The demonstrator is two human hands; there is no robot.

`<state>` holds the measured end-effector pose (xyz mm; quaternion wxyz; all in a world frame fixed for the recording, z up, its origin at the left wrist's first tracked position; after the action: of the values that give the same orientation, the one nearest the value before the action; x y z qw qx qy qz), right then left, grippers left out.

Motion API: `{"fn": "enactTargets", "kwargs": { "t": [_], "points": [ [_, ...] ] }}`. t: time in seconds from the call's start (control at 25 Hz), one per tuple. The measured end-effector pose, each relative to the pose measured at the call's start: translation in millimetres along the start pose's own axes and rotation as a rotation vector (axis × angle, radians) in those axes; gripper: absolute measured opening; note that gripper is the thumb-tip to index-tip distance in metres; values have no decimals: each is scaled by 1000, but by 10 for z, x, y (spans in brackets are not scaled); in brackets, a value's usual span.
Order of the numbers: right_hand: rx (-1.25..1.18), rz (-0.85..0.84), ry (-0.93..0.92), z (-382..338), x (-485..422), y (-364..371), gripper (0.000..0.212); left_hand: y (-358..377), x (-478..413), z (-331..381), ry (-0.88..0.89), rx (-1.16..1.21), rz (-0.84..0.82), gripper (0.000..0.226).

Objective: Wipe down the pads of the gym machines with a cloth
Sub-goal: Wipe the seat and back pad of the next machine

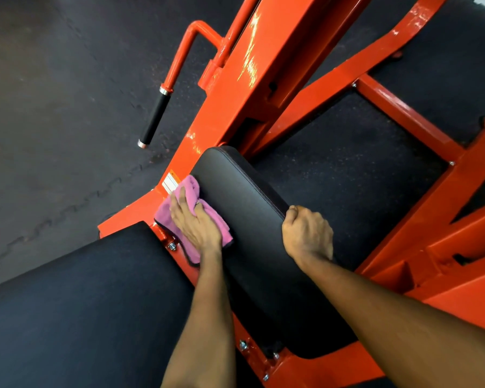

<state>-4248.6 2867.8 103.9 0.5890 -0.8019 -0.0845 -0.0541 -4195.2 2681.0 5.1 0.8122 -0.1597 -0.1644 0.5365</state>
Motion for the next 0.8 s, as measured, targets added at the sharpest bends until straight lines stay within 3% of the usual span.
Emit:
{"fn": "enactTargets", "kwargs": {
  "t": [0.08, 0.16, 0.28, 0.4, 0.52, 0.72, 0.8],
  "points": [
    [-3, 0, -6, 7, 1, -15, 49, 56, -85, 310, 162, -63, -19, 59],
    [-8, -8, -6, 10, -6, -21, 48, 147, -239, 655, 362, -92, -139, 57],
    [-25, -17, 7, 9, -6, -29, 47, 296, -318, 1011, 772, -447, -383, 50],
    [-30, -14, 17, 24, -19, -33, 46, 315, -271, 891, 996, -650, -444, 45],
    [-34, -15, 21, 18, -20, -11, 46, 308, -560, 953, 1069, -669, -483, 38],
    [-28, -16, 4, 21, -9, -16, 47, 476, -917, 1358, 773, -801, -565, 47],
    [-24, -16, 9, 21, -18, -17, 47, 443, -676, 1279, 863, -827, -510, 45]
  ]
}}
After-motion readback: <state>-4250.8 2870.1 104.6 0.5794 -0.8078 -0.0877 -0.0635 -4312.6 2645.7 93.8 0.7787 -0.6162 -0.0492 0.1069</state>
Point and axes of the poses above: each hand's wrist, its own x-axis away from the middle knuckle, its own y-axis out of the palm, z = x × y, the point moved 1 cm from there along -x, towards the middle knuckle, and after that the axes turned 3 degrees about -x, right-handed, at the moved point
